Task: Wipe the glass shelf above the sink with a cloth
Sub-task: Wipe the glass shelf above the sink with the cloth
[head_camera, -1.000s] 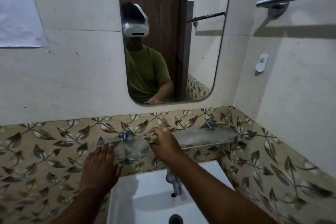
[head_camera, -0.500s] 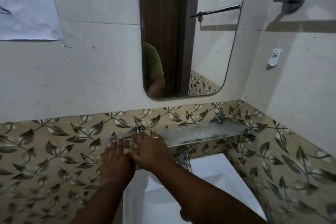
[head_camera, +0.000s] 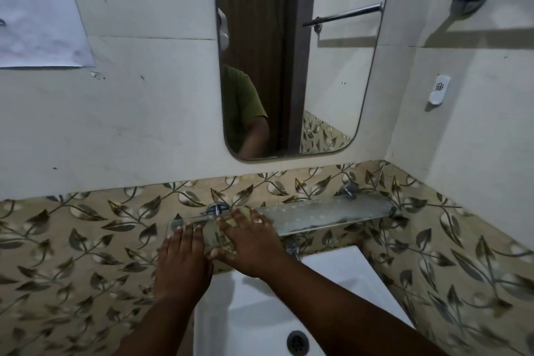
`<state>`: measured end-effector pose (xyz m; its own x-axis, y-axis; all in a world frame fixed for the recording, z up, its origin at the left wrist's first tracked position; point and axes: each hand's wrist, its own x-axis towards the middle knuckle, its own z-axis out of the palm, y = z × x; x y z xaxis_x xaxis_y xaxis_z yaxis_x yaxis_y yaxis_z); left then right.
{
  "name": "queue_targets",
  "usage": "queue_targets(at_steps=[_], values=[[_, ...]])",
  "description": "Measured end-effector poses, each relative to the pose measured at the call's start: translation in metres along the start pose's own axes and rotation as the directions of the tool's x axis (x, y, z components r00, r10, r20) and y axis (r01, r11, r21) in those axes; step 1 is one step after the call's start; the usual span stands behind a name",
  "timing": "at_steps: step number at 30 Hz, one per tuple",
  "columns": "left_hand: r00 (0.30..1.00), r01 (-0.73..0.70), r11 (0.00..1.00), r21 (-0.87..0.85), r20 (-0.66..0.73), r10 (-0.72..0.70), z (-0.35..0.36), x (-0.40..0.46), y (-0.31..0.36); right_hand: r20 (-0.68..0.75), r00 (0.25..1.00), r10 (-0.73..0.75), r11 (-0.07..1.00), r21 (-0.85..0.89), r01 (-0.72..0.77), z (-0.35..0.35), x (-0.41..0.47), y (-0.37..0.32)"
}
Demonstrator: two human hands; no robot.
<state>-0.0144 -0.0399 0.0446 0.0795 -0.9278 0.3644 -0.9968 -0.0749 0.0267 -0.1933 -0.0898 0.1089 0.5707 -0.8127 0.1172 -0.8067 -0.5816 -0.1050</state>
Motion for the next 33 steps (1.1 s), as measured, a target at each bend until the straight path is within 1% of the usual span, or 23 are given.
queue_targets(at_steps=[2,5,8,10,12,15,17,19,22,25,27,29,31,33], values=[[1.000,0.016,1.000,0.001,0.000,-0.016,0.001,0.002,0.002,0.003,0.999,0.055,0.999,0.003,-0.055,-0.002,0.001,0.006],[1.000,0.018,1.000,-0.001,0.003,-0.018,0.000,0.001,0.002,0.034,0.992,0.120,0.992,0.040,-0.122,-0.001,0.009,-0.004],[1.000,0.021,1.000,0.011,0.012,-0.021,-0.003,0.000,0.004,-0.003,0.999,0.047,0.998,0.032,-0.047,-0.001,0.005,-0.001],[0.999,0.027,0.999,0.022,0.025,-0.027,-0.005,0.000,0.004,-0.034,0.999,-0.023,1.000,0.009,0.024,-0.002,-0.005,0.016],[0.998,0.036,0.999,0.032,0.042,-0.038,-0.006,0.002,0.005,-0.058,0.998,-0.039,0.999,-0.010,0.038,-0.001,-0.015,0.037],[0.996,0.067,0.997,0.039,0.054,-0.069,-0.010,0.002,0.009,-0.044,0.998,0.041,0.999,-0.033,-0.042,0.001,-0.014,0.054],[0.995,0.082,0.996,0.043,0.058,-0.084,-0.012,0.002,0.011,-0.021,0.996,0.092,0.996,0.015,-0.091,0.000,-0.003,0.051],[0.994,0.085,0.995,0.045,0.066,-0.088,-0.013,0.003,0.012,-0.023,0.994,0.105,0.994,0.044,-0.104,-0.001,0.003,0.042],[0.993,0.081,0.994,0.067,0.084,-0.086,-0.015,0.001,0.013,-0.039,0.999,0.023,1.000,0.017,-0.022,0.000,0.000,0.045],[0.992,0.077,0.994,0.081,0.096,-0.085,-0.016,0.001,0.010,-0.046,0.998,-0.047,0.999,-0.016,0.046,0.000,-0.015,0.066],[0.992,0.079,0.994,0.079,0.094,-0.086,-0.017,0.002,0.012,-0.034,0.999,-0.014,1.000,-0.020,0.014,-0.001,-0.022,0.083],[0.992,0.089,0.994,0.069,0.083,-0.095,-0.017,0.003,0.013,-0.016,0.999,0.049,0.999,-0.002,-0.049,-0.004,-0.019,0.090],[0.992,0.097,0.994,0.057,0.081,-0.102,-0.017,0.003,0.014,-0.017,0.996,0.091,0.996,0.005,-0.091,-0.007,-0.011,0.084],[0.990,0.101,0.994,0.049,0.091,-0.105,-0.016,0.002,0.014,-0.036,0.994,0.101,0.995,-0.002,-0.101,-0.005,-0.004,0.073]])
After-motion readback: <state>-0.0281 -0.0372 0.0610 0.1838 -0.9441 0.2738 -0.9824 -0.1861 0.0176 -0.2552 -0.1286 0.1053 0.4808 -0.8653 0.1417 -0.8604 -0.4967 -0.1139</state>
